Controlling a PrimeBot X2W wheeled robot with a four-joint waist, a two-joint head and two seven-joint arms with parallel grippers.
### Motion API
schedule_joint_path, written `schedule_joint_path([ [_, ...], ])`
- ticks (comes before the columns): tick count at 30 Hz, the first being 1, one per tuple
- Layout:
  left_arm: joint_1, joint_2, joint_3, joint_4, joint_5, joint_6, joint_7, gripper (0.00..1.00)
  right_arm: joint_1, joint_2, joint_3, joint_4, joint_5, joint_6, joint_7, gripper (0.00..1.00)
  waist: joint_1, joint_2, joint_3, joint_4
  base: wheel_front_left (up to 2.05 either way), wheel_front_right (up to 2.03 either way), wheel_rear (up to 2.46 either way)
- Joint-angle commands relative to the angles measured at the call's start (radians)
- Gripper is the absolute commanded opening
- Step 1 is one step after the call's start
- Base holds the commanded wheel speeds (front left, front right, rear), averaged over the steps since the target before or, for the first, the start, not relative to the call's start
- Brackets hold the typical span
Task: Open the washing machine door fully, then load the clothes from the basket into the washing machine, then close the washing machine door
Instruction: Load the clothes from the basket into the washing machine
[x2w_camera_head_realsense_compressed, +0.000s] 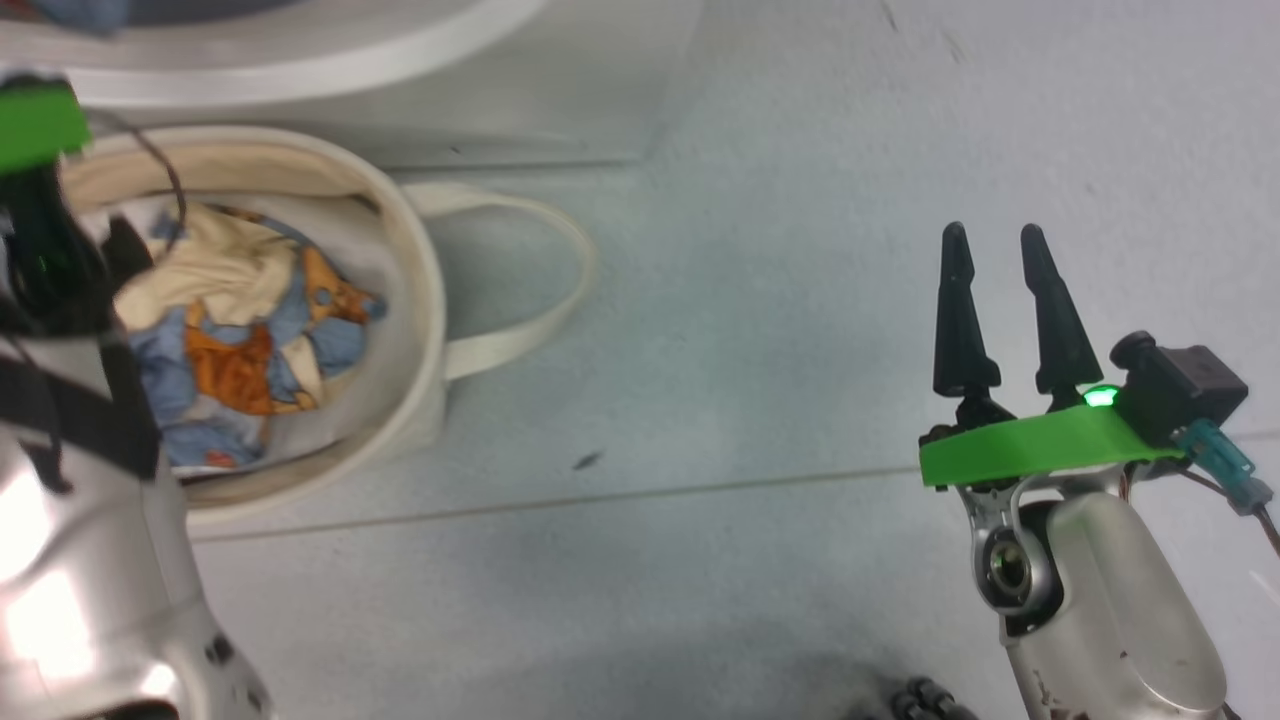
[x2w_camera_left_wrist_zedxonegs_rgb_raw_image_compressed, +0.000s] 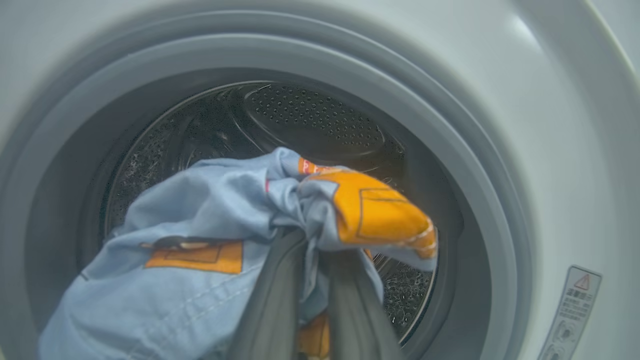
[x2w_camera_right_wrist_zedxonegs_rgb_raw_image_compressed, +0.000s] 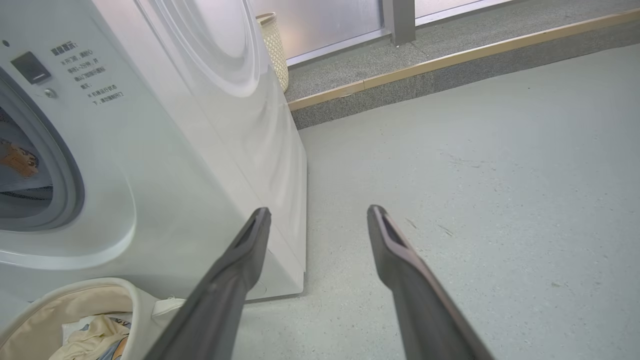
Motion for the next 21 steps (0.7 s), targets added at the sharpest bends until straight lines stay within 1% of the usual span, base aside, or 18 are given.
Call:
schedule_joint_path([
  [1, -0.031, 0.029, 0.016, -0.020, 0.012, -0.007, -0.004, 0.00, 0.001, 0.003, 0.023, -0.033, 0.004, 0.000, -0.012, 1.00, -0.0002, 0.0000, 0.056, -0.042, 0.00, 0.00, 0.00],
  [3, -0.099, 0.040, 0.022, 0.018, 0.020, -0.007, -0.004, 0.00, -0.009, 0.003, 0.023, -0.040, 0.008, 0.000, -0.012, 1.00, -0.0002, 0.0000, 0.092, -0.057, 0.00, 0.00, 0.00],
  [7, -0.245, 0.081, 0.034, 0.095, 0.051, -0.007, -0.004, 0.00, -0.032, 0.003, 0.021, -0.052, 0.022, 0.000, -0.012, 1.00, -0.0002, 0.0000, 0.158, -0.084, 0.00, 0.00, 0.00],
  [10, -0.346, 0.107, 0.064, 0.195, 0.089, -0.006, -0.004, 0.00, -0.042, 0.003, 0.032, -0.052, 0.026, 0.000, -0.012, 1.00, -0.0002, 0.0000, 0.192, -0.096, 0.00, 0.00, 0.00],
  [12, -0.425, 0.120, 0.069, 0.271, 0.127, 0.007, -0.004, 0.00, -0.052, 0.003, 0.039, -0.054, 0.009, 0.000, -0.012, 1.00, -0.0002, 0.0000, 0.219, -0.099, 0.00, 0.00, 0.00],
  [15, -0.513, 0.144, 0.070, 0.331, 0.183, 0.026, -0.004, 0.00, -0.073, 0.003, 0.032, -0.073, 0.011, 0.000, -0.012, 1.00, -0.0002, 0.0000, 0.250, -0.110, 0.00, 0.00, 0.00],
  [16, -0.527, 0.148, 0.067, 0.345, 0.200, 0.029, -0.004, 0.04, -0.076, 0.003, 0.022, -0.077, 0.013, 0.000, -0.012, 1.00, -0.0002, 0.0000, 0.253, -0.109, 0.00, 0.00, 0.00],
  [17, -0.536, 0.152, 0.064, 0.356, 0.216, 0.034, -0.004, 0.63, -0.078, 0.003, 0.016, -0.078, 0.015, 0.000, -0.012, 1.00, -0.0002, 0.0000, 0.256, -0.108, 0.00, 0.00, 0.00],
  [18, -0.543, 0.155, 0.066, 0.364, 0.227, 0.040, -0.004, 1.00, -0.079, 0.003, 0.014, -0.079, 0.013, 0.000, -0.012, 1.00, -0.0002, 0.0000, 0.257, -0.107, 0.00, 0.00, 0.00],
  [21, -0.544, 0.158, 0.076, 0.381, 0.244, 0.042, -0.004, 1.00, -0.082, 0.003, 0.019, -0.076, 0.005, 0.000, -0.012, 1.00, -0.0002, 0.0000, 0.251, -0.101, 0.00, 0.00, 0.00],
])
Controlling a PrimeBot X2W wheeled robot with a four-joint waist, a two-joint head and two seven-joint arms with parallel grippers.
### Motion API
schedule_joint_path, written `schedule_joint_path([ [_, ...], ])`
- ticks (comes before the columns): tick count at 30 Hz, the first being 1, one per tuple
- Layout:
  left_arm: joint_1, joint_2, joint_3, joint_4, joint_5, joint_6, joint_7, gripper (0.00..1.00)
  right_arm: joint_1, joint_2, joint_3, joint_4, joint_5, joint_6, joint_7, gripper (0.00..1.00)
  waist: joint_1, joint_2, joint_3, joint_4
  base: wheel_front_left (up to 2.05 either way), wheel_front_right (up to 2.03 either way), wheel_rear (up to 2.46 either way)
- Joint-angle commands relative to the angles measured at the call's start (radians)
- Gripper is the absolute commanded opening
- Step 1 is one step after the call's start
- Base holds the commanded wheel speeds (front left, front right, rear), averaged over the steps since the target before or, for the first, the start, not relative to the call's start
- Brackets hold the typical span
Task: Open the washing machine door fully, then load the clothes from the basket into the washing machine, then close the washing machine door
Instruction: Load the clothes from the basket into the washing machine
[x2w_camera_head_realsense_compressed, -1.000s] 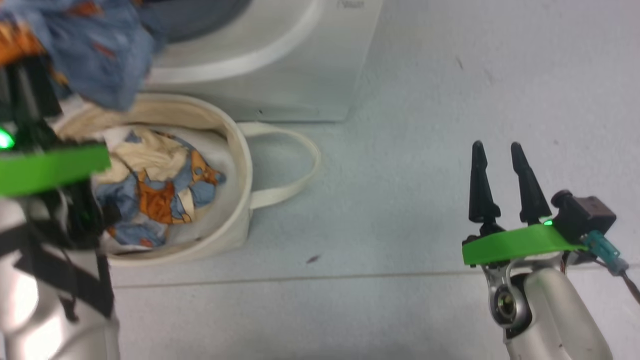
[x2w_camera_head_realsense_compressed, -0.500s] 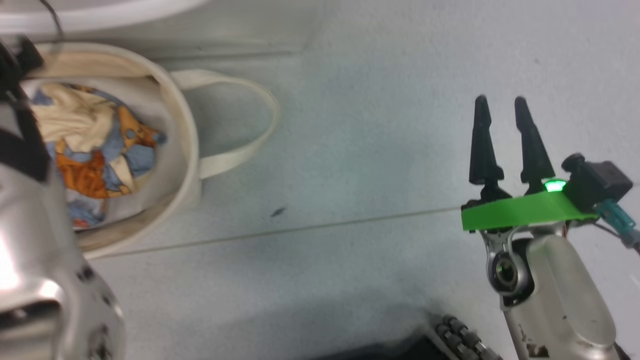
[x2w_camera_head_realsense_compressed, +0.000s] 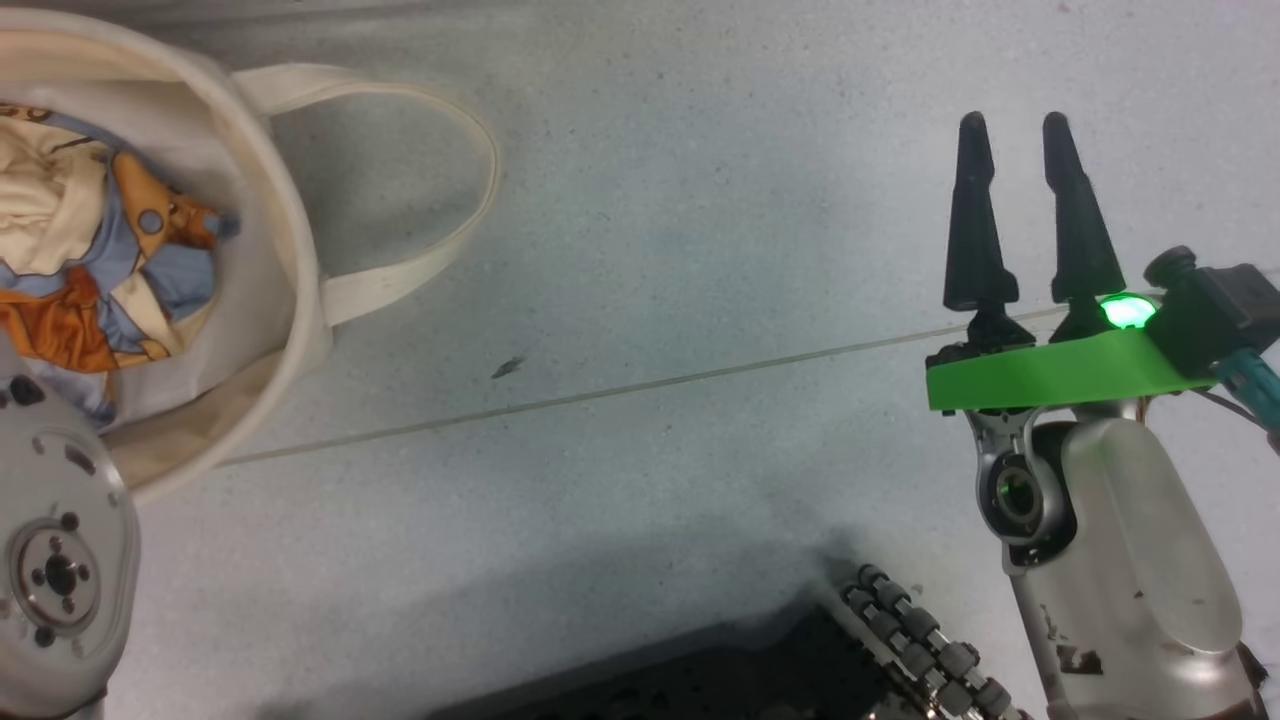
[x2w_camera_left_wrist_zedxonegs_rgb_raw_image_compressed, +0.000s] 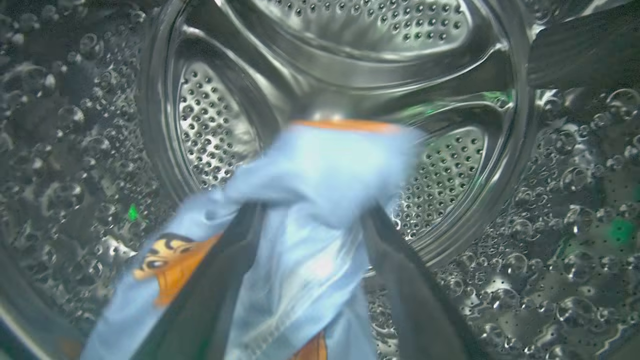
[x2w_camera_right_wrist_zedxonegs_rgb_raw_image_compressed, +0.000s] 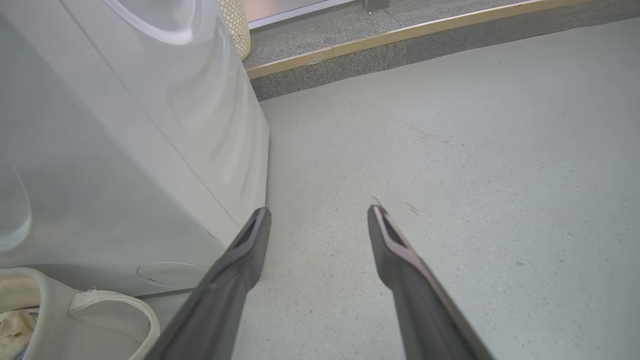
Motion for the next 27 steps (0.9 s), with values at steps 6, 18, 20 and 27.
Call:
schedule_joint_path([
  [6, 0.054, 0.027, 0.015, -0.059, 0.017, -0.021, -0.003, 1.00, 0.030, 0.002, 0.019, -0.021, -0.024, 0.000, -0.012, 1.00, -0.0003, 0.0001, -0.045, 0.037, 0.00, 0.00, 0.00],
  [18, 0.419, -0.067, -0.044, -0.178, -0.036, -0.049, -0.003, 1.00, 0.056, 0.002, -0.009, -0.004, -0.052, 0.000, -0.012, 1.00, -0.0003, 0.0001, -0.245, 0.114, 0.00, 0.00, 0.00],
  [20, 0.492, -0.073, -0.077, -0.198, -0.047, -0.049, -0.003, 1.00, 0.066, 0.002, -0.013, -0.001, -0.059, 0.000, -0.012, 1.00, -0.0003, 0.0001, -0.285, 0.132, 0.00, 0.00, 0.00],
  [27, 0.742, -0.085, -0.145, -0.253, -0.082, -0.049, -0.003, 1.00, 0.114, 0.002, -0.020, 0.016, -0.070, 0.000, -0.012, 1.00, -0.0003, 0.0001, -0.425, 0.189, 0.00, 0.00, 0.00],
])
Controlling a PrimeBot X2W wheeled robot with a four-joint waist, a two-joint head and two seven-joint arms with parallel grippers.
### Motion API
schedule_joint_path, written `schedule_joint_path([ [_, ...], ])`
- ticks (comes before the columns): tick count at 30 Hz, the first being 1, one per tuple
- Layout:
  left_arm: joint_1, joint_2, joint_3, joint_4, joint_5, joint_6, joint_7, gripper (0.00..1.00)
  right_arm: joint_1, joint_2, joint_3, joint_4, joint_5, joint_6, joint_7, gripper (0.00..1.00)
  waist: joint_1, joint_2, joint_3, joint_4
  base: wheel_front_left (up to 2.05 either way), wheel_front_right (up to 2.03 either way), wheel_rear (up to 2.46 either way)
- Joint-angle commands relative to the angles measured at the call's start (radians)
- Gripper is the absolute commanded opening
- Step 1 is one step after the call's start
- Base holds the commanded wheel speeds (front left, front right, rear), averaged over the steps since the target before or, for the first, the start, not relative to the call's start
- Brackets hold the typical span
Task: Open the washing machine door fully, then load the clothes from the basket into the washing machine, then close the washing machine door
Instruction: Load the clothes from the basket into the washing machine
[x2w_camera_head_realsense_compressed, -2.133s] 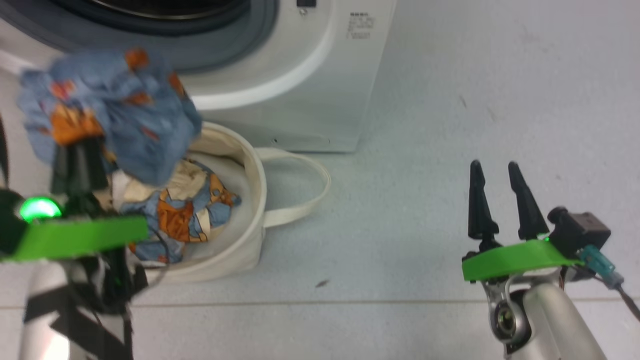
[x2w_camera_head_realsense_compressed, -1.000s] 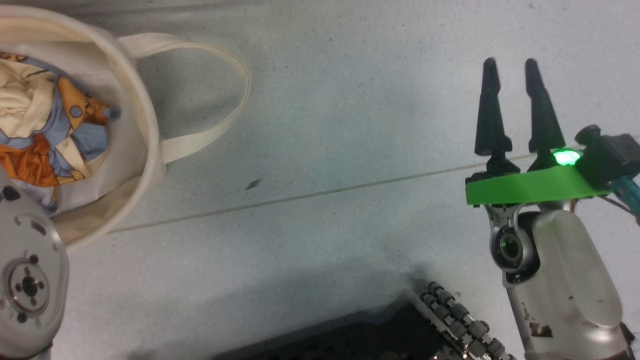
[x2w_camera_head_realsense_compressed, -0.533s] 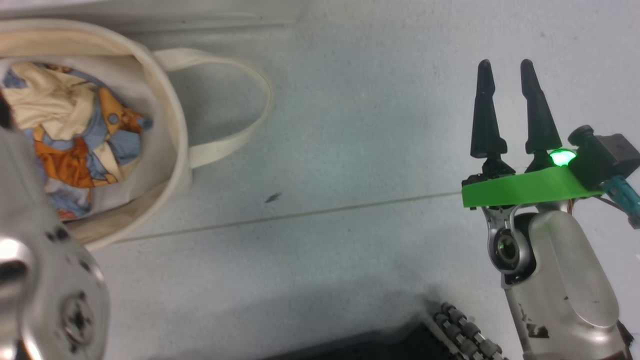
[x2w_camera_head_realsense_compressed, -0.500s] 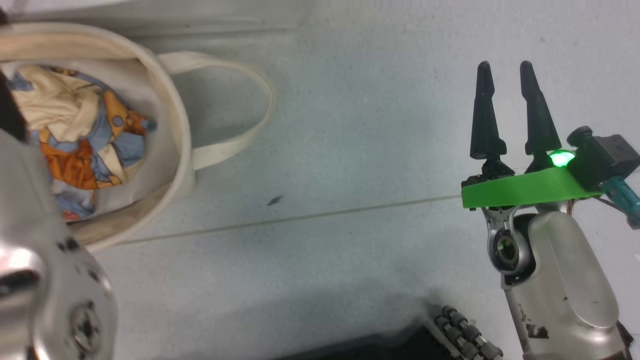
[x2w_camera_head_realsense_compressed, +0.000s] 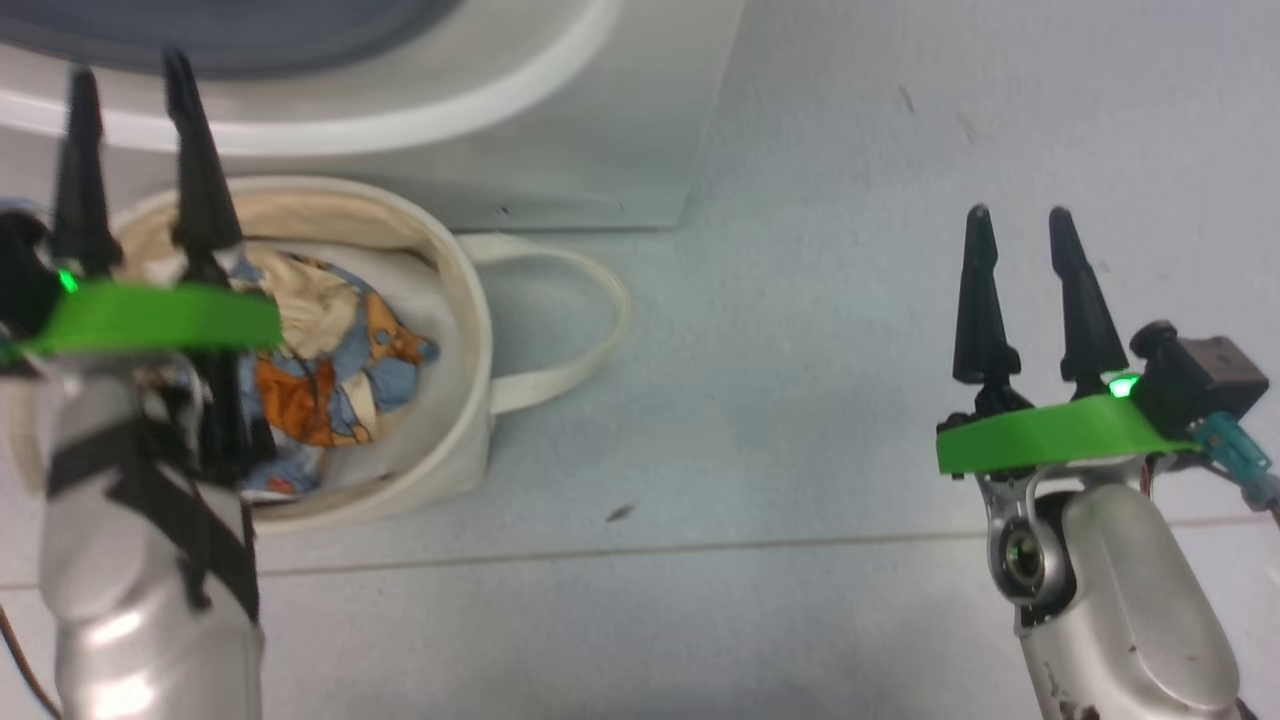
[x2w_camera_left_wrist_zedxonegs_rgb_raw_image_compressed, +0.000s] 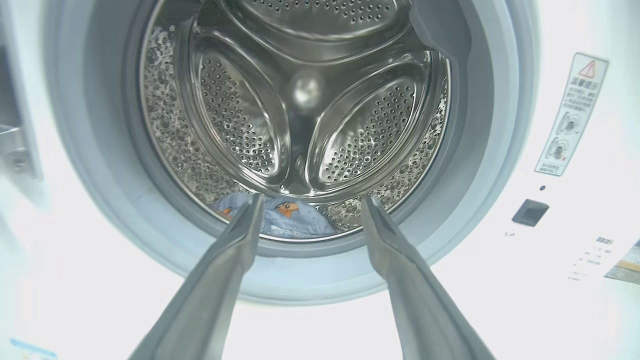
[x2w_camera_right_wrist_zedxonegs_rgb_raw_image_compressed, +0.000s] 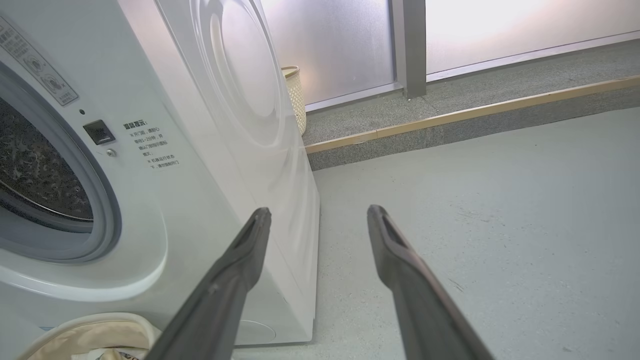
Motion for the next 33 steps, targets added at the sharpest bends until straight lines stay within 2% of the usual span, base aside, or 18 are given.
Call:
schedule_joint_path([
  [1, 0.051, 0.026, -0.001, -0.047, -0.011, -0.006, -0.004, 1.00, 0.029, 0.003, 0.015, -0.023, -0.007, 0.000, -0.012, 1.00, 0.0003, 0.0000, -0.084, 0.049, 0.00, 0.00, 0.00],
  [4, 0.159, 0.025, -0.047, -0.062, -0.015, -0.005, -0.004, 1.00, 0.056, 0.003, 0.010, -0.015, 0.002, 0.000, -0.012, 1.00, 0.0003, 0.0000, -0.145, 0.062, 0.00, 0.00, 0.00],
  [7, 0.276, 0.025, -0.080, -0.094, -0.039, 0.021, -0.004, 1.00, 0.099, 0.003, 0.002, -0.010, 0.016, 0.000, -0.012, 1.00, 0.0003, 0.0000, -0.211, 0.078, 0.00, 0.00, 0.00],
  [15, 0.450, 0.025, -0.131, -0.177, -0.085, 0.032, -0.004, 1.00, 0.177, 0.003, -0.014, 0.004, 0.015, 0.000, -0.012, 1.00, 0.0003, 0.0000, -0.286, 0.096, 0.00, 0.00, 0.00],
  [21, 0.517, 0.025, -0.162, -0.203, -0.063, 0.048, -0.004, 1.00, 0.197, 0.003, -0.016, 0.006, 0.015, 0.000, -0.012, 1.00, 0.0003, 0.0000, -0.311, 0.101, 0.00, 0.00, 0.00],
  [33, 0.535, 0.025, -0.199, -0.216, -0.056, 0.074, -0.004, 1.00, 0.206, 0.003, 0.003, 0.009, -0.004, 0.000, -0.012, 1.00, 0.0003, 0.0000, -0.320, 0.106, 0.00, 0.00, 0.00],
])
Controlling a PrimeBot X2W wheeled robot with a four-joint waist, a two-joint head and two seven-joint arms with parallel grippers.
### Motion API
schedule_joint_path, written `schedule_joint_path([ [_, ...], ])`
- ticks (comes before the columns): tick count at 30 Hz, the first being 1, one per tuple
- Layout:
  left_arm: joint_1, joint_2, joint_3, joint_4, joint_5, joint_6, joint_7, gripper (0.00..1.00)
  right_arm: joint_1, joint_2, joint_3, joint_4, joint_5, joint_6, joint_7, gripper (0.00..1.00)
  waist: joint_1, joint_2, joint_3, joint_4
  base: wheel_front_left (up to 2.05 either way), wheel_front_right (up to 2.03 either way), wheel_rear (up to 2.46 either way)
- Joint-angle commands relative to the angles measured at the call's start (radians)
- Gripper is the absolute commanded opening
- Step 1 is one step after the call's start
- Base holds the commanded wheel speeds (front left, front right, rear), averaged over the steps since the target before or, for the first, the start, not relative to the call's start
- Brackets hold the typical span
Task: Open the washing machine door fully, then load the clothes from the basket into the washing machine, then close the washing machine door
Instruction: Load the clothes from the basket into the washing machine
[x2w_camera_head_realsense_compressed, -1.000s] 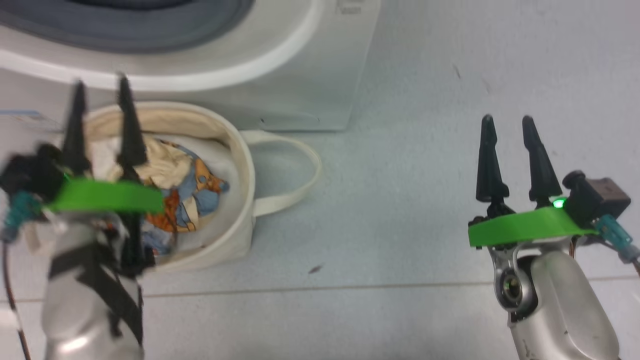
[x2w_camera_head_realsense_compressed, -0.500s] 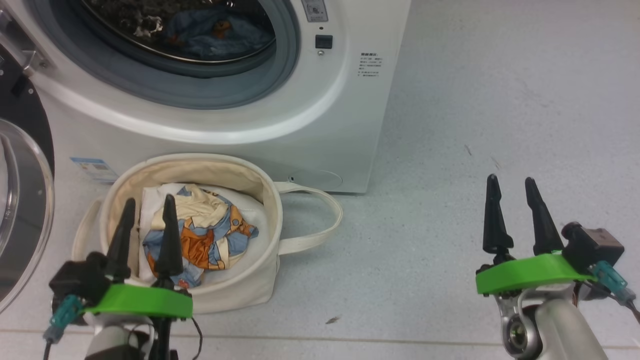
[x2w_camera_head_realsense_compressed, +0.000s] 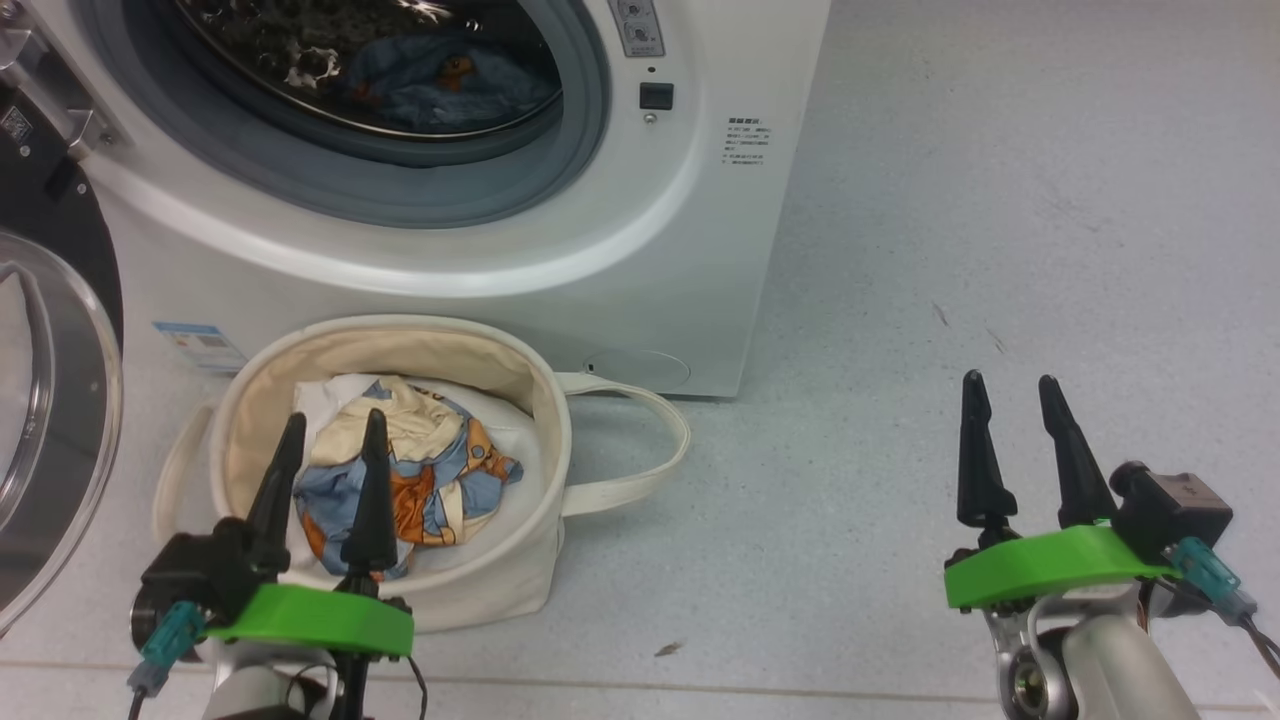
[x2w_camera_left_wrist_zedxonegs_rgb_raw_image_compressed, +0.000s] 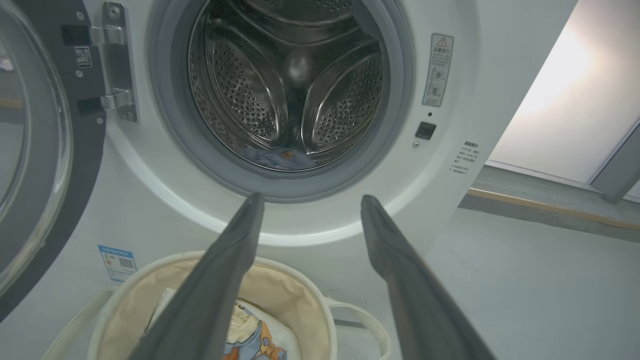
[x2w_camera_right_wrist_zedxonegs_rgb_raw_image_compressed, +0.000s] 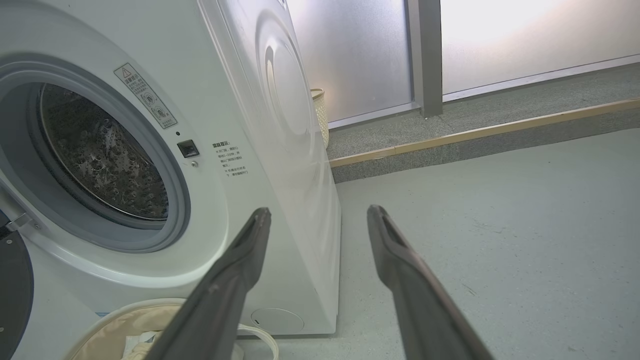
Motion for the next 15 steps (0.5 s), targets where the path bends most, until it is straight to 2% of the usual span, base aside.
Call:
schedule_joint_path([
  [1, -0.009, 0.019, 0.024, -0.032, 0.001, 0.006, -0.005, 1.00, -0.008, 0.002, 0.027, -0.030, 0.003, 0.000, -0.012, 1.00, 0.0000, -0.0001, 0.000, -0.002, 0.00, 0.00, 0.00],
  [15, -0.012, 0.019, 0.013, -0.029, 0.010, 0.007, -0.005, 1.00, -0.009, 0.002, 0.038, -0.027, 0.011, 0.000, -0.012, 1.00, 0.0000, -0.0001, 0.002, -0.005, 0.00, 0.00, 0.00],
])
